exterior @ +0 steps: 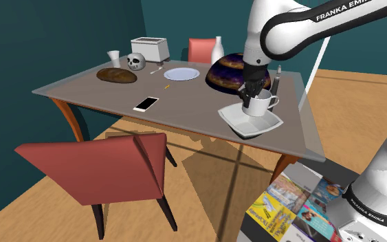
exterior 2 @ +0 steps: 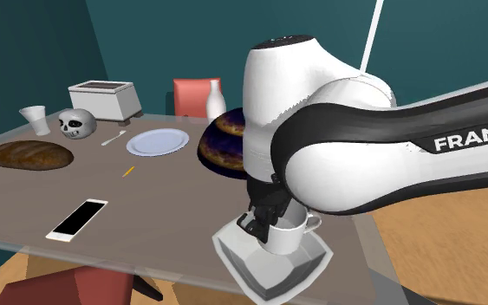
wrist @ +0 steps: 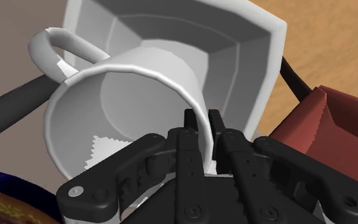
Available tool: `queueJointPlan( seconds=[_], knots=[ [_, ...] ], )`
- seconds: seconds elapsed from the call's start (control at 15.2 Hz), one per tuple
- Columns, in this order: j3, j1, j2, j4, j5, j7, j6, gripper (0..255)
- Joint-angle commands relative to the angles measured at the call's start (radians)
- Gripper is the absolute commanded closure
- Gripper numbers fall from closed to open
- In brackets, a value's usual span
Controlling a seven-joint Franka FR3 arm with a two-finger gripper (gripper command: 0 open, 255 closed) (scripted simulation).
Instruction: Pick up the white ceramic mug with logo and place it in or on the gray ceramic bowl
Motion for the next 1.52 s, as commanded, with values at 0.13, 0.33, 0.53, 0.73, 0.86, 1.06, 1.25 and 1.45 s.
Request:
queueJointPlan(
  seconds=[0.13, 0.33, 0.53, 0.73, 0.86, 1.06, 1.25, 1.45],
  knots=[
    [0.001, -0.001, 0.020, -0.039, -0.003, 0.004, 0.059, 255],
    [0.002, -0.001, 0.029, -0.052, -0.004, 0.006, 0.081, 255],
    [0.002, -0.001, 0.029, -0.052, -0.004, 0.006, 0.081, 255],
    [0.002, -0.001, 0.029, -0.052, -0.004, 0.006, 0.081, 255],
    [0.002, -0.001, 0.029, -0.052, -0.004, 0.006, 0.081, 0],
    [0.002, -0.001, 0.029, -0.052, -0.004, 0.006, 0.081, 0],
    [0.002, 0.001, -0.001, -0.008, 0.001, 0.003, 0.008, 0],
    [0.002, 0.003, -0.022, 0.035, 0.004, 0.001, -0.056, 0]
  ],
)
